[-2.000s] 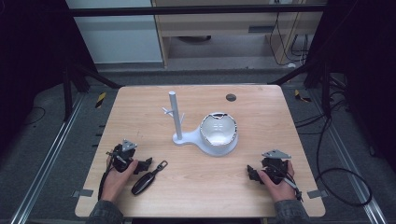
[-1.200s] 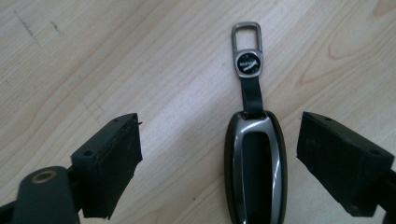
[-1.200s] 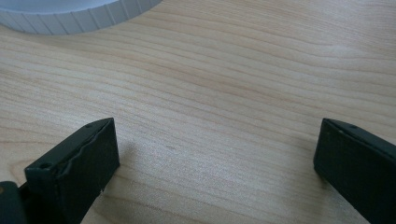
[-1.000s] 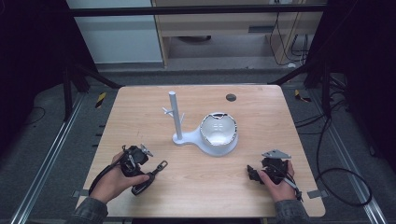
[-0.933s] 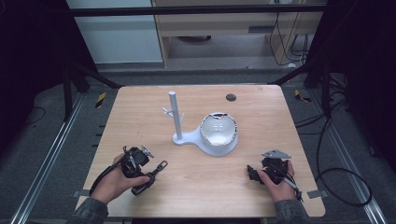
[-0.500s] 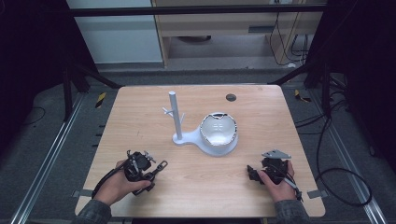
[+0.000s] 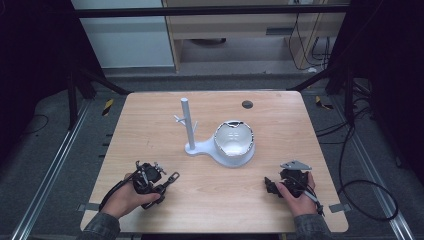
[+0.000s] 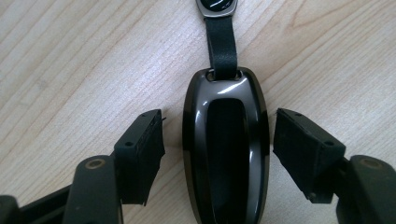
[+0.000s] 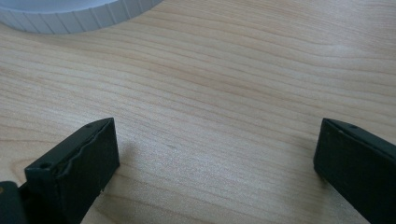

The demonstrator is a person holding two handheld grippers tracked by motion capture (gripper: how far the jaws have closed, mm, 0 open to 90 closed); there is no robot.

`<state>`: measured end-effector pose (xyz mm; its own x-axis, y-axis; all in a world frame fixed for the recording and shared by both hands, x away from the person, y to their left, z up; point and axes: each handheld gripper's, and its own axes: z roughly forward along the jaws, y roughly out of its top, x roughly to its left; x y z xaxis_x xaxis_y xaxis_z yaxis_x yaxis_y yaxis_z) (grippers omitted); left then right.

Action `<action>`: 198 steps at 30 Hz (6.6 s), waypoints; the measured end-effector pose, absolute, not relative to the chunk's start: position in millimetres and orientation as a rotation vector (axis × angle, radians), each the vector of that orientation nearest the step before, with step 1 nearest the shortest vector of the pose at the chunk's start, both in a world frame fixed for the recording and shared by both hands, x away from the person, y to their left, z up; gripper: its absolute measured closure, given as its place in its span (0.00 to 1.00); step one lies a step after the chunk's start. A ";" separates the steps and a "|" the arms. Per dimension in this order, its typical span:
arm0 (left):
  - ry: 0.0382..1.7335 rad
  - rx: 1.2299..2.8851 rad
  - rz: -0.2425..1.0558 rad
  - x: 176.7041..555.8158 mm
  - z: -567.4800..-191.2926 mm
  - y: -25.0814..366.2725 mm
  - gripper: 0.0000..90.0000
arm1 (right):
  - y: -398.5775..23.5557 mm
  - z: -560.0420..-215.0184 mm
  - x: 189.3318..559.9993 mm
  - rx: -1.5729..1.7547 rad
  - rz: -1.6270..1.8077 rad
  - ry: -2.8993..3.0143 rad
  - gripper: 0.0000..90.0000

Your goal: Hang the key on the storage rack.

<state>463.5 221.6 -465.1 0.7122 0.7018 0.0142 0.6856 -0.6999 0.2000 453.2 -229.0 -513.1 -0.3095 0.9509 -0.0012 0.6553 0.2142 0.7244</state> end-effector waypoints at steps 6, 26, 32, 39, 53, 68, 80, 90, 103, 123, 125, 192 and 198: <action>1.122 2.735 0.117 463.3 -466.5 222.2 0.40 | -229.0 -513.1 453.3 1.483 0.875 2.044 0.01; 1.118 2.702 0.153 462.2 -466.0 226.1 0.54 | -228.9 -513.0 453.0 1.483 0.876 2.047 0.01; 1.112 2.681 0.187 462.7 -460.4 231.0 0.54 | -228.9 -512.9 453.0 1.484 0.878 2.046 0.01; 1.084 2.647 0.225 463.6 -449.1 233.9 0.54 | -228.9 -513.0 453.0 1.483 0.876 2.047 0.01; 1.069 2.603 0.266 464.5 -437.1 243.9 0.54 | -228.8 -512.9 452.9 1.485 0.877 2.046 0.01; 1.050 2.571 0.328 466.7 -427.9 243.7 0.54 | -228.8 -512.9 452.9 1.484 0.877 2.046 0.01; 1.051 2.490 0.365 466.1 -413.8 251.7 0.54 | -228.8 -512.9 452.9 1.485 0.878 2.046 0.01; 1.053 2.410 0.413 466.7 -399.5 255.3 0.54 | -228.8 -513.0 452.8 1.485 0.877 2.046 0.01; 1.049 2.228 0.507 462.2 -368.1 269.9 0.54 | -228.7 -512.9 452.8 1.485 0.877 2.046 0.01; 0.994 2.130 0.580 457.3 -334.3 271.5 0.54 | -228.8 -512.9 452.8 1.484 0.877 2.047 0.01; 0.990 2.123 0.586 457.0 -330.5 271.1 0.54 | -228.8 -512.9 452.8 1.485 0.877 2.046 0.01; 0.857 2.062 0.659 453.4 -262.4 244.3 0.54 | -228.8 -512.9 452.8 1.484 0.877 2.047 0.01; 0.844 2.067 0.659 454.5 -260.7 239.4 0.54 | -228.8 -512.9 452.8 1.484 0.877 2.046 0.01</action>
